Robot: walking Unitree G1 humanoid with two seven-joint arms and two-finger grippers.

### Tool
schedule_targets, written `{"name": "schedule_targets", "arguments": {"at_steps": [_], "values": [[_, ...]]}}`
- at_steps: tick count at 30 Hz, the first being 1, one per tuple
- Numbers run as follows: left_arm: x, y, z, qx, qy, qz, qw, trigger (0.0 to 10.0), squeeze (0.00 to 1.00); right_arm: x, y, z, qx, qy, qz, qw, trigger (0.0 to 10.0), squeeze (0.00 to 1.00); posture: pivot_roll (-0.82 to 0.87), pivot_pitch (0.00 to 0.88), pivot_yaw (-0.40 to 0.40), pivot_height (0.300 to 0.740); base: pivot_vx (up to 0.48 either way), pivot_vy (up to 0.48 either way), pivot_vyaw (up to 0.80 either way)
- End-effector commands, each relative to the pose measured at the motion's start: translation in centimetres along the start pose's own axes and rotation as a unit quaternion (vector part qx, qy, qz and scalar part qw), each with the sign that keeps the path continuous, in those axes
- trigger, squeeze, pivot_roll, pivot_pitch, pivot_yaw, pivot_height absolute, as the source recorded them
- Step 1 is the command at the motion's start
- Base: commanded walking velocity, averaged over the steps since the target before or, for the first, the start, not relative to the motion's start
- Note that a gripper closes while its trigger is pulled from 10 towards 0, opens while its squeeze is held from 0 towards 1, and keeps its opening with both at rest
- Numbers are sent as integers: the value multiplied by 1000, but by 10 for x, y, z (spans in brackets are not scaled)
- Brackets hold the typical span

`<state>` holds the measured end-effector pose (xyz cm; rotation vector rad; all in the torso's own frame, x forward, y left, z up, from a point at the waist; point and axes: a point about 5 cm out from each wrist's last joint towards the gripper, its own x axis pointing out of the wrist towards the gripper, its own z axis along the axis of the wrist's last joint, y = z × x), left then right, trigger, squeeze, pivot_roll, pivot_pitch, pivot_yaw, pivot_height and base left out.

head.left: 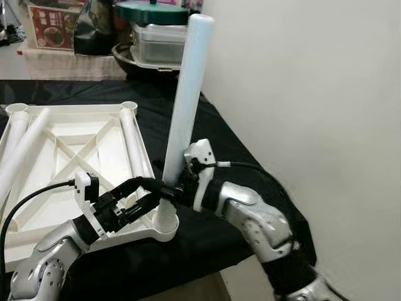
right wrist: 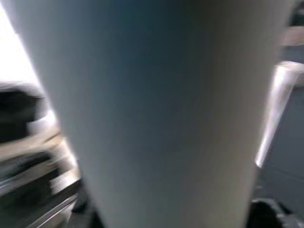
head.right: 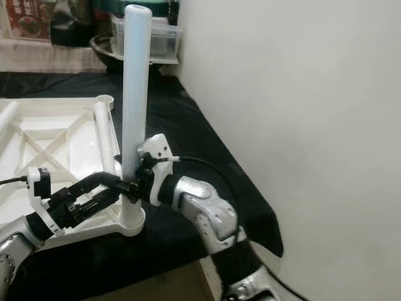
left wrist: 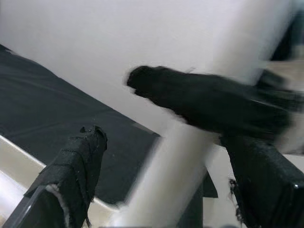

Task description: Building children table

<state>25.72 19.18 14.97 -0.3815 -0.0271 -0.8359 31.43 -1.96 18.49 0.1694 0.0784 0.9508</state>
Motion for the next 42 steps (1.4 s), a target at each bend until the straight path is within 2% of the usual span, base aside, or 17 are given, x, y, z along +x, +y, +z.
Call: {"name": "schedule_targets", "arguments": {"at_steps": [1,2,4,8,11,12,13,14,21,22,26,34,35,39,40,41,42], "values": [[-1,-1,-2,-5,5,-4,1000,10000,0,-8,-43,-13,36,41,-183,982,0,0,143,0,-178,740,0,0,0],[-1,-1,-2,-6,5,-5,1000,10000,0,-15,-62,-19,61,53,-277,958,0,0,143,0,-178,740,0,0,0],[-1,-1,-2,-6,5,-5,1000,10000,0,-15,-62,-19,61,53,-277,958,0,0,143,0,-178,740,0,0,0],[-1,-2,-1,-6,5,-6,1000,10000,0,-39,-82,-29,87,81,-413,903,0,0,146,0,-177,740,0,0,0],[0,-2,-1,-6,5,-5,1000,10000,0,-38,-77,-30,86,86,-411,903,1294,0,145,0,-174,740,0,0,0],[0,-1,-1,-5,6,-5,1000,10000,0,-32,-69,-29,82,83,-384,916,10000,0,145,0,-172,740,0,0,0],[0,-1,-1,-5,6,-5,1000,10000,0,-27,-63,-28,79,81,-365,924,10000,0,145,0,-172,740,0,0,0],[0,-1,-1,-5,7,-5,1000,10000,0,-20,-55,-23,87,58,-329,939,10000,1000,144,0,-170,740,0,0,0],[1,-1,-1,-5,7,-5,1000,10000,0,-4,-38,3,83,0,-227,970,10000,1000,144,0,-170,740,0,0,0],[1,-1,-1,-5,7,-5,1000,10000,0,-3,-30,12,76,-13,-172,982,10000,0,144,0,-170,740,0,0,0],[1,0,-1,-5,5,-5,1000,10000,0,-9,6,37,25,-44,22,998,10000,0,137,0,-173,740,0,0,0],[1,0,-1,-4,4,-3,1000,10000,0,-14,22,24,-10,-11,113,993,9373,0,137,0,-173,740,0,0,0],[1,0,0,-4,3,-2,1000,10000,0,-7,5,11,11,11,32,999,0,0,146,0,-180,740,0,0,0],[0,-1,0,-5,-1,-2,1000,10000,0,-4,-37,-6,47,44,-190,980,0,0,143,0,-178,740,0,0,0],[0,-1,0,-6,-1,-2,1000,10000,0,-14,-59,-15,76,52,-311,946,0,0,141,0,-175,740,0,0,0],[0,-1,0,-6,-1,-2,1000,10000,0,-14,-59,-15,76,52,-311,946,0,0,141,0,-175,740,0,0,0],[0,-1,0,-6,0,-3,1000,10000,0,-28,-75,-22,94,52,-406,908,0,0,144,0,-175,740,0,0,0]]}}
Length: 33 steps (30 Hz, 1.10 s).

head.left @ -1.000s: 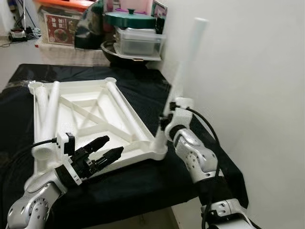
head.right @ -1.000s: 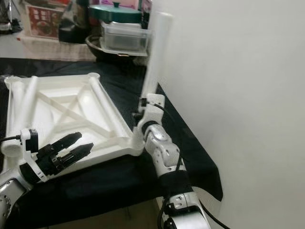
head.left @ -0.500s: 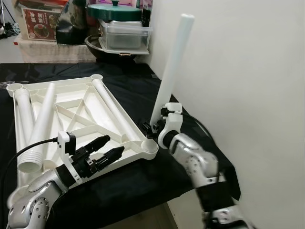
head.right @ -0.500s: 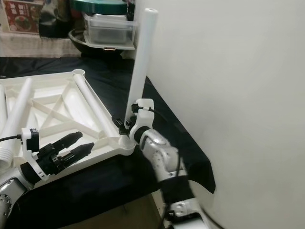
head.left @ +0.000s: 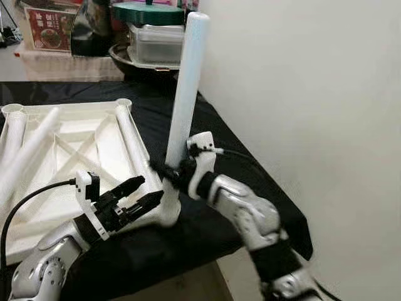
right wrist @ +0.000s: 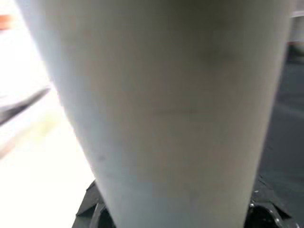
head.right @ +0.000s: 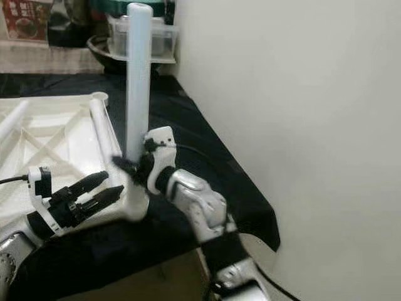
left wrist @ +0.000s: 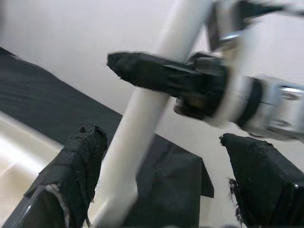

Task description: Building children table

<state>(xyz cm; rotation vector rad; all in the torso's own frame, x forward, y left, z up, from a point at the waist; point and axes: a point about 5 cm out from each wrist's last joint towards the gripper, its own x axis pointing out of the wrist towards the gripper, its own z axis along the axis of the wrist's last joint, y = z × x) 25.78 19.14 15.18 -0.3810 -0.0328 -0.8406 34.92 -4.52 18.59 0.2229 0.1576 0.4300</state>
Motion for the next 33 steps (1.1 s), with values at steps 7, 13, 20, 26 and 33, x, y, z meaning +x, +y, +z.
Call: {"name": "schedule_targets", "arguments": {"at_steps": [7,13,20,26,33], "values": [[0,-1,-2,-9,3,-2,1000,10000,0,-15,-53,-33,59,67,-224,970,3882,0,137,0,-168,740,0,0,0],[0,-1,-2,-9,2,-2,1000,10000,0,-8,-25,-9,74,-5,-94,993,10000,1000,137,0,-171,740,0,0,0],[0,0,-2,-8,1,0,1000,10000,0,-12,18,21,51,-58,138,987,10000,0,141,0,-174,740,0,0,0],[-1,1,-2,-8,1,0,1000,10000,0,-45,40,7,-16,-26,359,933,10000,0,139,0,-174,740,0,0,0],[-1,1,-2,-7,1,3,1000,10000,0,-29,19,-13,-31,-3,280,959,0,0,150,0,-182,740,0,0,0]]}}
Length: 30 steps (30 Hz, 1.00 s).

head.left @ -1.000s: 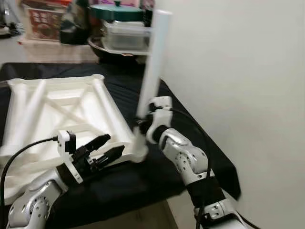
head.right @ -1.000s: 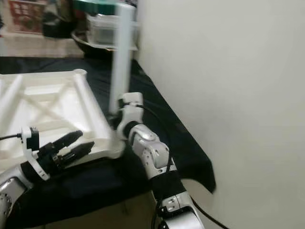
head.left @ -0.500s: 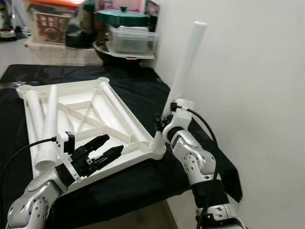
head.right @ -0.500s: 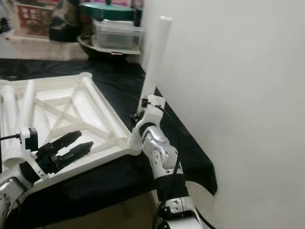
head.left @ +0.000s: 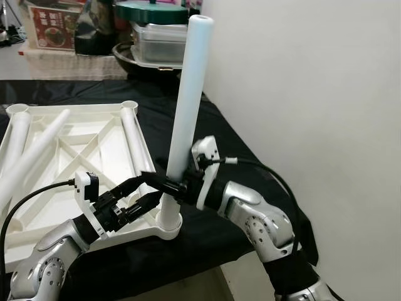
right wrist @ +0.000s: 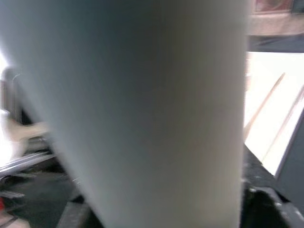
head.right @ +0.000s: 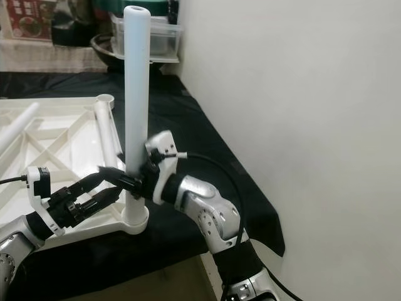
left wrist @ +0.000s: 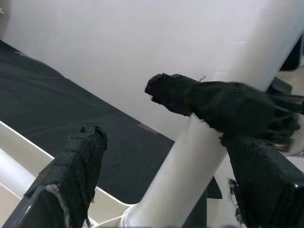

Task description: Building children table

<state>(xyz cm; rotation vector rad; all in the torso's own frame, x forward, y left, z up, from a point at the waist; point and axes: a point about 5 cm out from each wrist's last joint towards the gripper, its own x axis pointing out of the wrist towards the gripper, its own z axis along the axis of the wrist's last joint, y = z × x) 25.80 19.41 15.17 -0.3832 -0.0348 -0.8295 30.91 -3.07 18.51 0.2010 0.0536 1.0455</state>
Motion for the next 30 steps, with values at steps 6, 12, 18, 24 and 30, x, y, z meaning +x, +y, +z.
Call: {"name": "schedule_targets", "arguments": {"at_steps": [6,12,18,24,30], "values": [[0,-1,-3,-7,3,-2,1000,10000,0,-33,-88,-22,62,38,-448,891,0,0,143,0,-176,740,0,0,0],[1,-1,-4,-8,4,-5,1000,10000,0,-57,-96,-40,105,55,-532,838,5176,0,146,0,-174,740,0,0,0],[2,-1,-4,-9,4,-6,1000,10000,0,-18,-67,-16,97,-22,-388,916,10000,1000,142,0,-173,740,0,0,0],[2,-1,-4,-8,3,-4,1000,10000,0,-5,-53,-3,79,-36,-317,945,10000,0,142,0,-175,740,0,0,0],[1,-1,-3,-8,1,-3,1000,10000,0,-1,-4,10,28,-34,-48,998,10000,0,138,0,-175,740,0,0,0]]}}
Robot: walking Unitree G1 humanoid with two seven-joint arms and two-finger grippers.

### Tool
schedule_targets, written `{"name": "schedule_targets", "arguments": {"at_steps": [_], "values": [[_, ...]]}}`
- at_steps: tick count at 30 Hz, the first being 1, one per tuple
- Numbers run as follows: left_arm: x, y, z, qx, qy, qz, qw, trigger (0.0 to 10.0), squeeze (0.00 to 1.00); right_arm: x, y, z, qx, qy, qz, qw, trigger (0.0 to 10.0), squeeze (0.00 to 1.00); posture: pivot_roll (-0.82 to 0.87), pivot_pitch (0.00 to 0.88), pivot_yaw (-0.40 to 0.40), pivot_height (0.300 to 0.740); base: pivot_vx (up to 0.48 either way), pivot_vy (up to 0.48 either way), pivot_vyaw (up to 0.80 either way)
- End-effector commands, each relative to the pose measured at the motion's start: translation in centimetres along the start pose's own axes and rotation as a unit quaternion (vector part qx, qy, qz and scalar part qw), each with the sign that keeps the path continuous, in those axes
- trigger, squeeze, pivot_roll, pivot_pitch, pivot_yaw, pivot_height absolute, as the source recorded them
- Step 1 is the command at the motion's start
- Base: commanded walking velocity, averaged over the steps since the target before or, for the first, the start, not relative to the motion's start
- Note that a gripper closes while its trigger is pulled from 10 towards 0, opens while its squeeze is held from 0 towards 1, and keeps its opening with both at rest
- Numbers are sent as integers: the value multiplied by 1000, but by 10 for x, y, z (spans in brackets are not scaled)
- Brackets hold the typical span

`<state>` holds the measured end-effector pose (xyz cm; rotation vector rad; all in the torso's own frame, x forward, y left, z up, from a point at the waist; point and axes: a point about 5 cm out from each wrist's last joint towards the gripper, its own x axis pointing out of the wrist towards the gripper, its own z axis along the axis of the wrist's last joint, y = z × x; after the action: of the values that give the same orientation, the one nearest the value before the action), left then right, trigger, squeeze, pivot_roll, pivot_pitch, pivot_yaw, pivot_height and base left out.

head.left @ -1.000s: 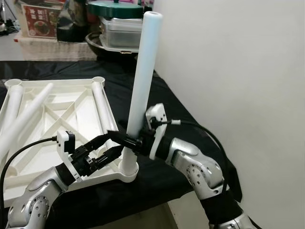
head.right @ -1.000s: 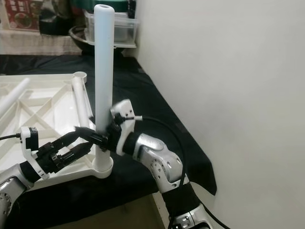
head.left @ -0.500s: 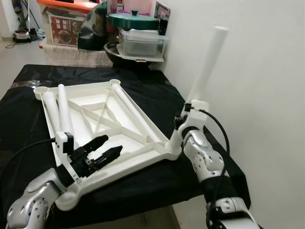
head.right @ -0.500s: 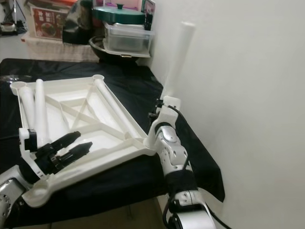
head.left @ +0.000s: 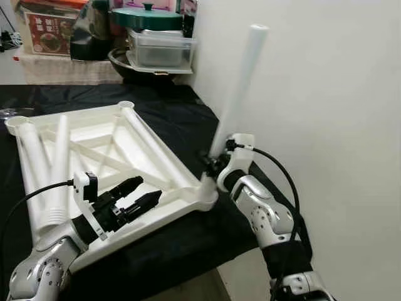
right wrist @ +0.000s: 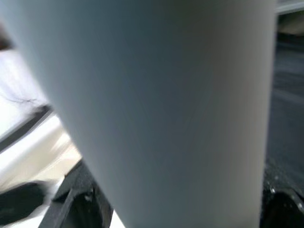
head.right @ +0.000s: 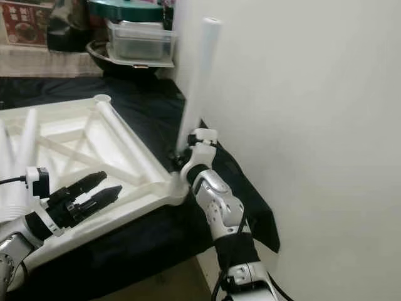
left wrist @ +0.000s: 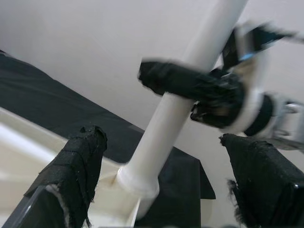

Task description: Building children table

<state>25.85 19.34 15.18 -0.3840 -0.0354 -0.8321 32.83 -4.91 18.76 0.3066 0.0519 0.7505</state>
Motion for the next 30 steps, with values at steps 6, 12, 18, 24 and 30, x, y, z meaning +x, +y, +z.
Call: {"name": "schedule_targets", "arguments": {"at_steps": [6,12,18,24,30], "values": [[1,-1,-3,-7,-1,-2,1000,10000,0,-15,31,-18,-51,61,196,977,10000,0,144,0,-184,740,0,0,0],[1,-2,-3,-6,-2,0,1000,10000,0,-7,15,-23,-55,71,123,988,0,0,146,0,-184,740,0,0,0],[1,-2,-3,-7,-1,-1,1000,10000,0,-24,-79,-41,30,119,-370,921,0,0,141,0,-181,740,0,0,0],[1,-2,-3,-6,-1,0,1000,10000,0,-23,-66,-48,33,141,-348,926,10000,0,143,0,-176,740,0,0,0],[2,-1,-2,-6,1,0,1000,10000,0,-3,-37,-31,31,84,-228,970,10000,1000,144,0,-176,740,0,0,0]]}}
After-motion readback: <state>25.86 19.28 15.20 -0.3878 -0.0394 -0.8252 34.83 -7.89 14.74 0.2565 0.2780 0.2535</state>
